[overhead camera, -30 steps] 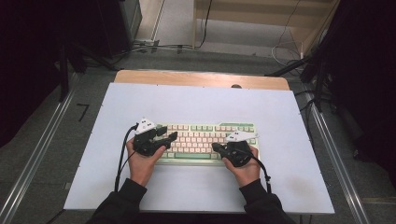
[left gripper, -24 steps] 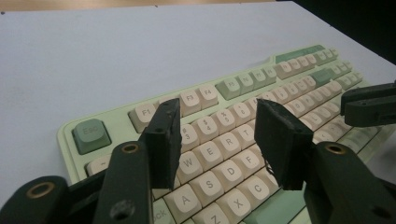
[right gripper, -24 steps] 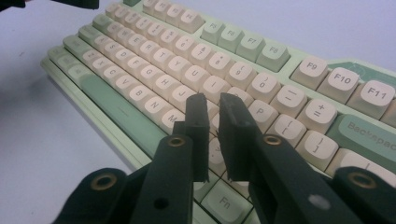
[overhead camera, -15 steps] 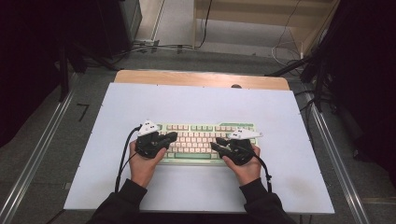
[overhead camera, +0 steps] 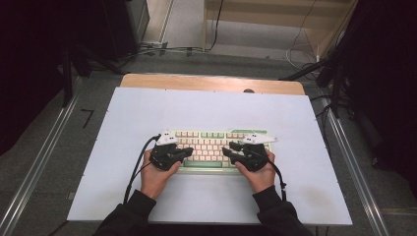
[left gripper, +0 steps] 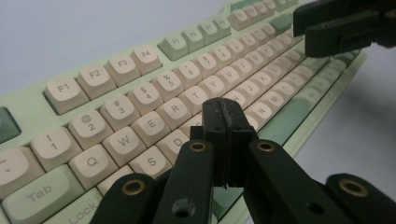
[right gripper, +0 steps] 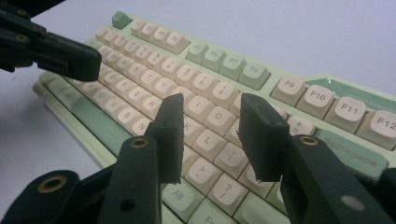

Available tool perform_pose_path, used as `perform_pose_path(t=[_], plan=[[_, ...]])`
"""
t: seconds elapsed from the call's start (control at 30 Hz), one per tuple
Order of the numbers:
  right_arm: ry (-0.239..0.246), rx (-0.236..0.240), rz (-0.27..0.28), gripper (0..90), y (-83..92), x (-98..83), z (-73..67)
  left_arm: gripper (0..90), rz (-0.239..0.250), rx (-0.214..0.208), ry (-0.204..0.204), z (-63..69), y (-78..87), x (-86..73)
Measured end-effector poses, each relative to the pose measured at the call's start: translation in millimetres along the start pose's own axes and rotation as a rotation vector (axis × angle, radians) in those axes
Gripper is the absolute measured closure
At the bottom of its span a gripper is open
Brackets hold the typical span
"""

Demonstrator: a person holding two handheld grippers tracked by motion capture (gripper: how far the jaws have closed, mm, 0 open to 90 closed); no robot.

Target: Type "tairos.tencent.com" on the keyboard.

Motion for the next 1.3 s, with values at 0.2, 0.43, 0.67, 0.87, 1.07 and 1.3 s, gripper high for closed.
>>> perform_pose_path(t=[0.2, 0.43, 0.67, 0.87, 1.07, 1.3], plan=[[0.000, 0.002, 0.005, 56.2, -0.9, 3.6, 0.5, 90.0, -0.038, 0.010, -0.033, 2.2, -3.3, -4.3], [0.000, -0.001, 0.012, 55.7, -0.6, 6.0, 1.6, 90.0, -0.079, 0.027, -0.048, 1.5, -7.2, -9.8], [0.002, -0.001, 0.011, 55.7, -0.7, 6.1, 1.3, 90.0, -0.108, 0.036, -0.049, -0.2, -8.8, -12.8], [0.004, -0.002, 0.006, 55.6, -1.9, 5.4, 1.1, 90.0, -0.090, 0.034, -0.049, 0.3, -7.8, -10.9], [0.004, -0.003, 0.009, 58.3, -1.4, 5.8, 1.9, 75.5, 0.055, 0.001, 0.020, -0.1, 2.8, 5.5], [0.027, 0.002, 0.000, 82.8, -2.2, 6.1, -1.4, 52.9, 0.160, 0.041, 0.066, -11.0, 13.9, 15.8]])
Point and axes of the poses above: each handheld gripper's, and its own axes: y roughly backward along the jaws, x roughly out of its top, z roughly to its right, the point moved 10 cm from there along -y, roughly forward along the jaws, and after that the axes turned 1 degree about x, right-handed, at the moved point
